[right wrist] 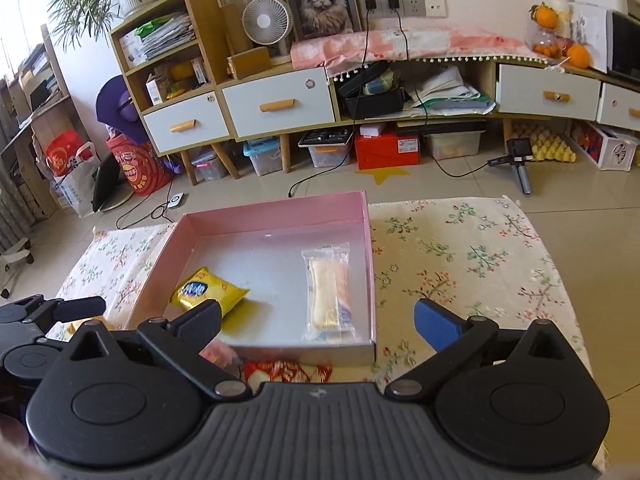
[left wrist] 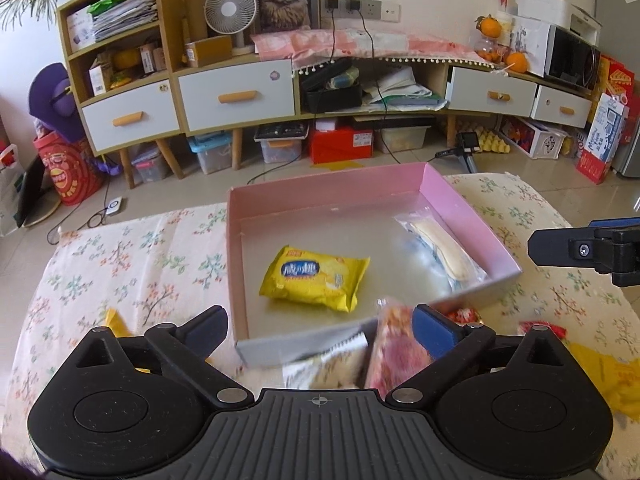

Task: Organize snacks
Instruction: 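Grasp the gold bar wrapper with the left tool while the right tool grasps the white nut-print pack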

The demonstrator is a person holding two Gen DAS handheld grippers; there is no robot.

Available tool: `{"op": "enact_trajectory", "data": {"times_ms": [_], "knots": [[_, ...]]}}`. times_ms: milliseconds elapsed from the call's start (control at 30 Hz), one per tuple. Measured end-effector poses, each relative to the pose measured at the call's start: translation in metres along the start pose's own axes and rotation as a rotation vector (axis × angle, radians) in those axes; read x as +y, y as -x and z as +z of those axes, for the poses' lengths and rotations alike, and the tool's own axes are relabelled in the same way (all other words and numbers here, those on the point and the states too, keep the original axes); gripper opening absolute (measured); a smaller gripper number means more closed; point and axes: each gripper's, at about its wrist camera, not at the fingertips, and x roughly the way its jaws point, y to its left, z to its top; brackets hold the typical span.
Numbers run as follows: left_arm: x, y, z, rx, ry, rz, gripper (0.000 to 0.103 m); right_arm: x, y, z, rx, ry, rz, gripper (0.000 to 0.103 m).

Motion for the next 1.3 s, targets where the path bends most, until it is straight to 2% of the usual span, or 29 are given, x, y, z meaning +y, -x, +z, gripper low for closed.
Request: {"op": "enact_trajectory", "data": {"times_ms": [267,500,700,867,1067,1300], "knots": [[0.001,0.025,-0.022,0.024,0.008,-0.006,0.100,0.006,0.019,-0.017,0.019,0.047,-0.017,0.103],[0.008,0.040,-0.045,0.034,0.035,-0.013,0.100,0.012,0.031,-0.032,0.010,0.055,0.003,0.103],[0.018,0.041,-0.069,0.034,0.024,-0.003,0.100,0.018,0.029,-0.053,0.006,0.069,0.013,0.103],[0.031,0.034,-0.083,0.038,0.018,-0.005,0.100,0.027,0.031,-0.070,-0.028,0.150,0.014,0.103],[0.040,0.031,-0.097,0.007,0.025,-0.051,0.100,0.032,0.037,-0.084,-0.109,0.253,0.077,0.103],[0.040,0.027,-0.106,-0.005,0.005,-0.127,0.098,0.042,0.032,-0.097,-0.092,0.333,0.174,0.103]]}}
